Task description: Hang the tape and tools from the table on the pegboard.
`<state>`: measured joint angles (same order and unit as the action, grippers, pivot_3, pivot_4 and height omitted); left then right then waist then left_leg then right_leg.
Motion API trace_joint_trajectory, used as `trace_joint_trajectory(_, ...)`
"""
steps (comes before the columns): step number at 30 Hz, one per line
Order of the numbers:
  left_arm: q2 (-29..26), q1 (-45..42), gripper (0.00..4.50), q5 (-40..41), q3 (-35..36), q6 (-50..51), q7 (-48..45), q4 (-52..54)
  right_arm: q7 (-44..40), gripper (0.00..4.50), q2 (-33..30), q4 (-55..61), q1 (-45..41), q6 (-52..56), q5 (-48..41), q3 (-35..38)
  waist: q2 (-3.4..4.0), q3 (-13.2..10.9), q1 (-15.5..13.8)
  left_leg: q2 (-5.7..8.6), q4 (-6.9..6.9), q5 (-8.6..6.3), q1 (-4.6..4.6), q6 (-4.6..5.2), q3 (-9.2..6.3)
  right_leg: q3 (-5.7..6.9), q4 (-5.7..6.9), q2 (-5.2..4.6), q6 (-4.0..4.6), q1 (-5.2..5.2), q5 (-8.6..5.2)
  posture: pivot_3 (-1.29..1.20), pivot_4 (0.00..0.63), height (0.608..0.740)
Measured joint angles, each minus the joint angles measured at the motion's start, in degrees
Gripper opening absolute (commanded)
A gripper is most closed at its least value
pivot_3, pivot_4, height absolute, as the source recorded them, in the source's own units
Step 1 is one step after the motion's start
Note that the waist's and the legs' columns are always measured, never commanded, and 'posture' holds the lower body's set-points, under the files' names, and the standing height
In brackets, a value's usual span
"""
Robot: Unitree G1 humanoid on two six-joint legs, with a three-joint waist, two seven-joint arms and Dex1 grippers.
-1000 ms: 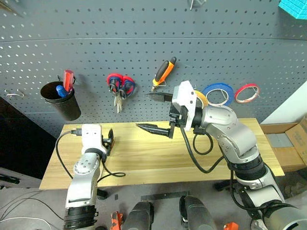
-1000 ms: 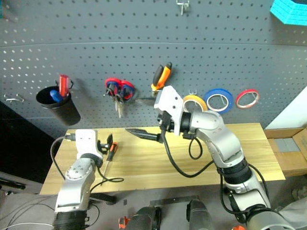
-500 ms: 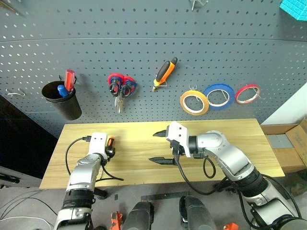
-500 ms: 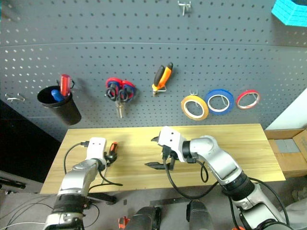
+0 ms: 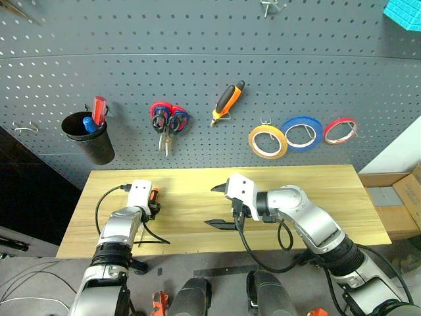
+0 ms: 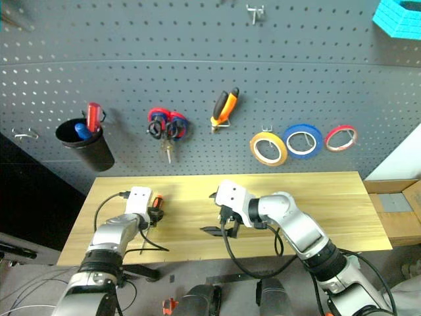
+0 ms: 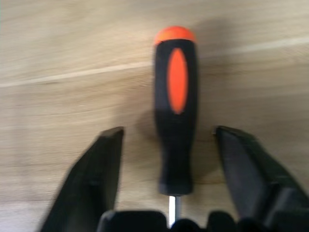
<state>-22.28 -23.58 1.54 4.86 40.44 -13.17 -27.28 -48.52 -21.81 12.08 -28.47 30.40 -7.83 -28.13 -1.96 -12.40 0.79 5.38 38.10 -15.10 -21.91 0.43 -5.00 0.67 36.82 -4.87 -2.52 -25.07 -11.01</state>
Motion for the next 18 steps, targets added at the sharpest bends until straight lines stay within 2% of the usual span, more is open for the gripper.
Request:
trace_joint_trajectory(4,-1.00,4.60,0.45,-0.13,-0.46,3.18,0.01,6.96,0.02,4.50,0.24,-0.07,-0.17,0.03,0.03,0.09,0.00,0.09,0.98,-0.02,-0.03,0.00,0.01,0.00,0.01,-0.03,0.02,0.01,0.00,-0.03,0.00,-0.03,0.175,0.740)
trace_joint_trajectory(8,-1.85,13.28,0.45,-1.28,-0.65,1.42,0.40,18.64,-0.34,4.50,0.55,-0.11,-1.00,0.16,-0.35,0.82,-0.01,0.09,1.00,-0.06,-0.08,0.00,-0.06,-0.03,0.03,-0.05,0.01,0.03,0.01,-0.15,0.00,0.00,0.165,0.740)
trace_joint_trajectory(12,-1.98,20.10,0.45,-1.03,1.07,-6.77,0.61,35.55,-3.58,4.50,0.19,3.51,-1.74,1.62,-5.03,3.35,-0.03,0.10,0.15,-0.05,-0.07,-0.02,-0.14,-0.01,-0.02,-0.05,-0.11,-0.03,0.02,-0.11,0.00,0.03,0.160,0.740)
trace_joint_trajectory(16,1.61,21.53,0.45,3.61,7.29,-20.70,0.64,46.74,-6.84,4.50,0.37,8.01,-2.57,2.59,-11.11,5.65,-0.04,0.15,-1.02,-0.07,-0.07,-0.02,-0.13,0.00,-0.04,-0.03,-0.21,-0.03,0.02,-0.03,-0.01,0.07,0.147,0.740)
trace_joint_trajectory(18,1.71,19.47,0.45,5.12,9.85,-22.20,1.24,48.13,-6.38,4.50,2.44,7.96,-3.88,4.05,-13.92,7.95,-0.06,0.16,-1.40,-0.07,-0.06,-0.01,-0.12,0.01,-0.04,0.00,-0.19,0.00,0.01,-0.02,-0.01,0.08,0.146,0.740)
